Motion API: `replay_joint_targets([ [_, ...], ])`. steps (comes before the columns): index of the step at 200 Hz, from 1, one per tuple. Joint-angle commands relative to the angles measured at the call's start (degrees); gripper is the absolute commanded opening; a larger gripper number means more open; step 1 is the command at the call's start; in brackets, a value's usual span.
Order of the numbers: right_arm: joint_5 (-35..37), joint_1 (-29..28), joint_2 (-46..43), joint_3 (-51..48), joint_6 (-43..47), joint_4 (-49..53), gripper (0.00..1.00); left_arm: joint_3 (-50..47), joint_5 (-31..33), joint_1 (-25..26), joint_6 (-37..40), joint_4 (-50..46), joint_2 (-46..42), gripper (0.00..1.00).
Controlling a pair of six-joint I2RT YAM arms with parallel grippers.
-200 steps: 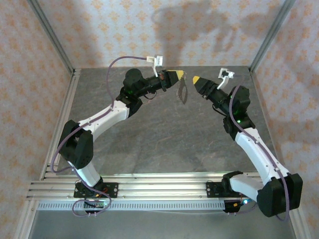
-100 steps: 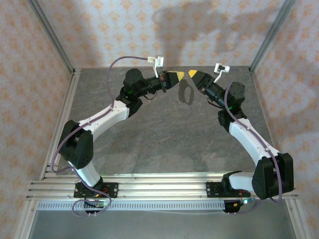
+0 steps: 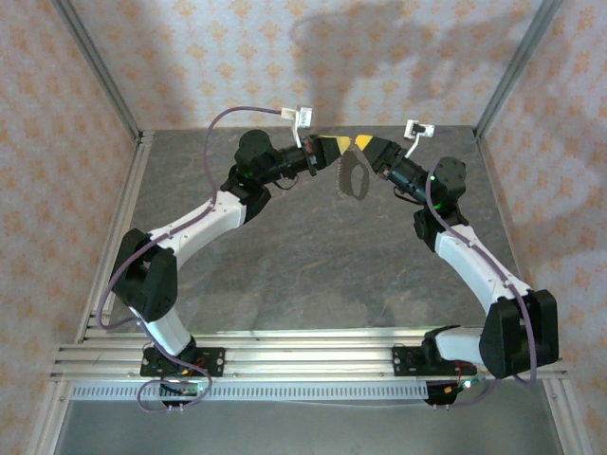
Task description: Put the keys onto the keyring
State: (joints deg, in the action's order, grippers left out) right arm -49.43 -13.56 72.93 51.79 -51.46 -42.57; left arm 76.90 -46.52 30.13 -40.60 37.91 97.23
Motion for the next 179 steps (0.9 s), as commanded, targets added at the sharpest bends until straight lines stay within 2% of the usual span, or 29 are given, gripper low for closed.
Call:
replay_joint_targets([
  [1, -1.63, -0.53, 0.02, 1.63, 0.47, -3.14, 0.29, 2.37, -1.47, 0.28, 0.61, 1.37, -1.34, 0.00],
  [29, -2.38, -0.82, 0.29, 2.00, 0.66, -3.05, 0.27, 2.55, -1.47, 0.46, 0.52, 1.38, -1.10, 0.00],
  [57, -2.43, -0.96, 0.20, 2.09, 1.25, -2.36, 0.21, 2.63, -1.47, 0.48, 0.52, 1.45, -1.17, 0.00],
  [99, -2.36, -0.95, 0.16, 2.17, 1.80, -1.76, 0.00, 2.73, -1.64, 0.52, 0.60, 1.24, -1.15, 0.00],
  [154, -1.11, -0.97, -0.16, 2.77, 2.59, -0.88, 0.00, 3.47, -2.51, 0.59, 0.81, -0.71, -1.12, 0.00],
  [179, -1.10, -1.02, -0.15, 2.97, 2.59, -0.89, 0.00, 3.68, -2.94, 0.72, 0.78, -1.06, -1.08, 0.06],
])
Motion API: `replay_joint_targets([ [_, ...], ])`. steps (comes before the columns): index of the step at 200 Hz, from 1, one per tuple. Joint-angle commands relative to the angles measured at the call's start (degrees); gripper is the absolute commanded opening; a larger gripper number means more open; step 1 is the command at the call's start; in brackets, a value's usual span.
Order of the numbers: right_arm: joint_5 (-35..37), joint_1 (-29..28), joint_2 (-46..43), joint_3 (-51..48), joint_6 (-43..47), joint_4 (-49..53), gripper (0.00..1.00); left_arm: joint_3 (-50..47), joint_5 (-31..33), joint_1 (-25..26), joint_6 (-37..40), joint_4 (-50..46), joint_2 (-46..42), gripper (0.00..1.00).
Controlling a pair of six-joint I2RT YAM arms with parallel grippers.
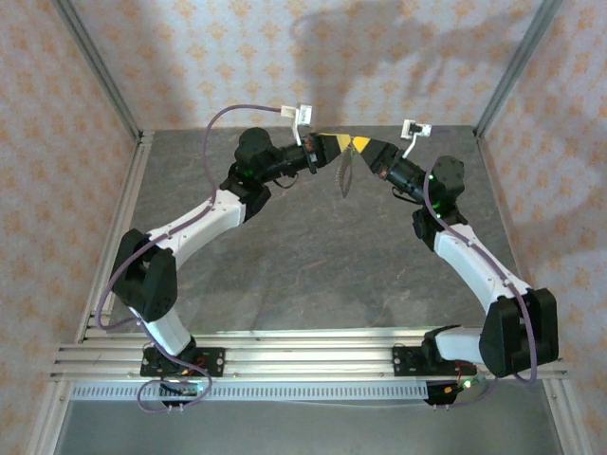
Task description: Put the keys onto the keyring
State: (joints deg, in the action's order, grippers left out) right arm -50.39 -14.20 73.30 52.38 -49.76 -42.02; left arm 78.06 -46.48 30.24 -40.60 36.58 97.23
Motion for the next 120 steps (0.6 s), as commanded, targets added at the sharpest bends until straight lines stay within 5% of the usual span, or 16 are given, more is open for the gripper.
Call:
replay_joint_targets([
  [1, -0.14, -0.39, -0.52, 2.38, 0.89, -1.46, 0.00, 2.53, -2.95, 0.61, 0.78, 0.31, -1.03, 0.06],
  [120, -0.15, -0.34, -0.61, 2.33, 1.32, -0.99, 0.00, 4.46, -4.93, 1.30, 2.01, -2.20, -0.11, 0.14],
])
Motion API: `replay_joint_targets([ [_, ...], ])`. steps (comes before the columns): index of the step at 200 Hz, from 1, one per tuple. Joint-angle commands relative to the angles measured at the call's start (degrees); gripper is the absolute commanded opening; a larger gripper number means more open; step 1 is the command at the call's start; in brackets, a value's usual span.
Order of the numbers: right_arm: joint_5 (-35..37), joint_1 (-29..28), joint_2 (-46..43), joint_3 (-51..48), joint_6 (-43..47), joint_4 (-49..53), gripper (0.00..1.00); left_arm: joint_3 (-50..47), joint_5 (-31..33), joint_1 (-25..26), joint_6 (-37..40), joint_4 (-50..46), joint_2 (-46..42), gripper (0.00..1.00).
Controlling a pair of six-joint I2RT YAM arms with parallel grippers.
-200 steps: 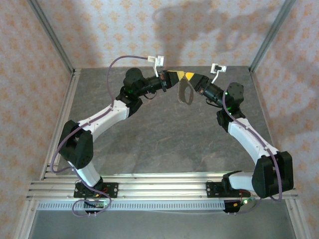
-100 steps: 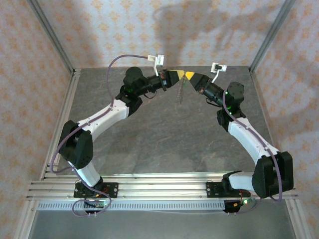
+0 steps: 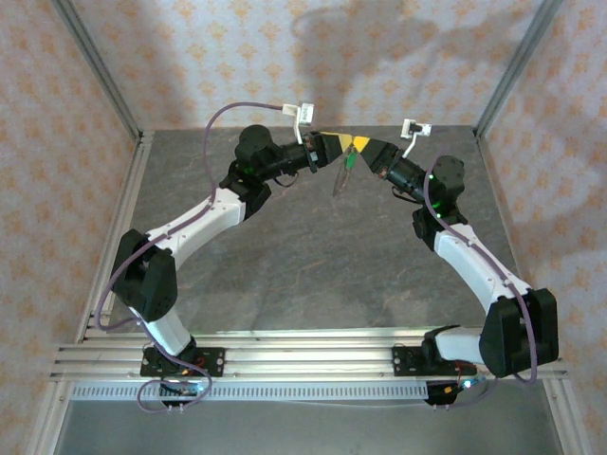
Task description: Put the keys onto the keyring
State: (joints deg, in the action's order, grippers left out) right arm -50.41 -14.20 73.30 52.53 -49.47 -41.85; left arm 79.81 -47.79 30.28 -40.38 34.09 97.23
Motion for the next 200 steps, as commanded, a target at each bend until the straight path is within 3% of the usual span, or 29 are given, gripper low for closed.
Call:
replay_joint_targets([
  [1, -0.12, -0.37, -0.66, 2.16, 1.04, -1.11, 0.00, 2.67, -3.62, 1.22, 1.84, 0.24, -0.11, 0.14],
  [60, -0.13, -0.35, -0.91, 2.16, 1.26, -1.05, 0.00, 3.94, -4.15, 1.64, 3.69, -2.76, 0.42, 0.09],
  [183, -0.22, -0.57, -1.13, 2.13, 2.05, -0.18, 0.00, 4.91, -4.39, 1.97, 5.92, -6.52, 1.02, 0.17],
  [200, -0.14, -0.55, -1.13, 2.05, 2.41, 0.18, 0.00, 4.75, -4.42, 1.97, 6.02, -6.48, 1.01, 0.07],
])
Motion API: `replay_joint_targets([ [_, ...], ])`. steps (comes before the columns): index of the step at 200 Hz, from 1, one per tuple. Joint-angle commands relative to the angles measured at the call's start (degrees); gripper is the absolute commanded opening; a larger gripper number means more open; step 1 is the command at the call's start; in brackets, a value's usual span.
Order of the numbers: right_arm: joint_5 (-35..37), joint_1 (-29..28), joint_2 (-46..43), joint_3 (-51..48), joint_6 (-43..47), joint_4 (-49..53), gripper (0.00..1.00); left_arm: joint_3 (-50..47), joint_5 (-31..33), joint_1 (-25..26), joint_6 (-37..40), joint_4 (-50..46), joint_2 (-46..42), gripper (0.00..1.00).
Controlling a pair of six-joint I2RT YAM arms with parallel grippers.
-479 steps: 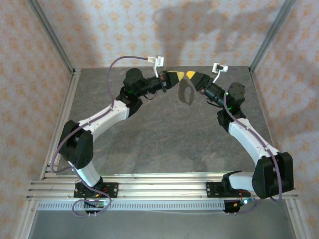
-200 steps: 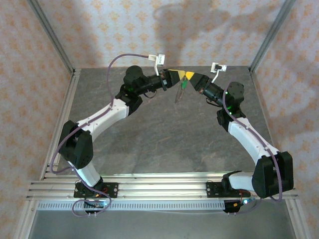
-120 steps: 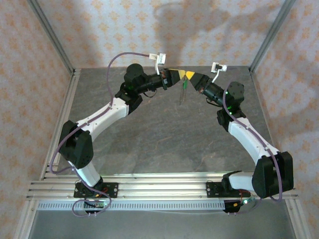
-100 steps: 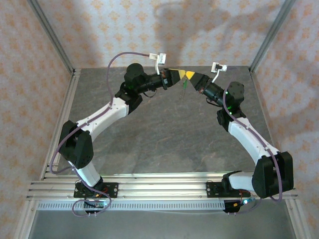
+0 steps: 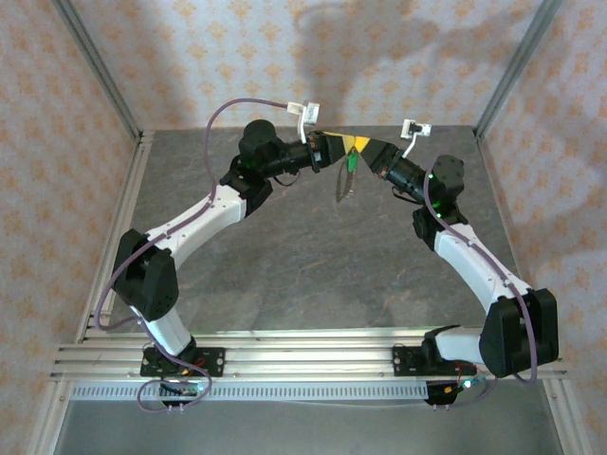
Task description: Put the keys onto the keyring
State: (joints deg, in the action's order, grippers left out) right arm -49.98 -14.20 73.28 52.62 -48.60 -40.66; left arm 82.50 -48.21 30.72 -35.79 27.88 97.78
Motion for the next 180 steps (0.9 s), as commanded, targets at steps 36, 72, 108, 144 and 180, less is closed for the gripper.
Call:
replay_joint_targets([
  [36, -0.17, -0.52, -1.37, 1.88, 2.18, -0.13, 0.00, 1.70, -3.14, 1.47, 1.34, -0.02, 0.24, 0.00],
  [72, 3.70, 0.51, -4.66, 1.41, 4.88, 5.93, 0.11, 0.70, -2.00, 1.45, 1.34, 0.86, -0.46, 0.00],
  [108, 8.83, 1.87, -11.32, -1.71, 8.28, 13.24, 0.42, -0.08, -2.28, 1.23, 1.01, 2.00, -0.97, 0.00],
  [144, 13.53, 1.57, -16.14, -6.25, 14.21, 21.01, 0.52, -0.15, -2.37, 1.22, 1.15, 1.76, -1.27, 0.00],
  [180, 15.44, 0.04, -18.58, -11.11, 19.38, 23.93, 0.57, -0.23, -2.42, 1.27, 0.98, 1.91, -1.19, 0.00],
])
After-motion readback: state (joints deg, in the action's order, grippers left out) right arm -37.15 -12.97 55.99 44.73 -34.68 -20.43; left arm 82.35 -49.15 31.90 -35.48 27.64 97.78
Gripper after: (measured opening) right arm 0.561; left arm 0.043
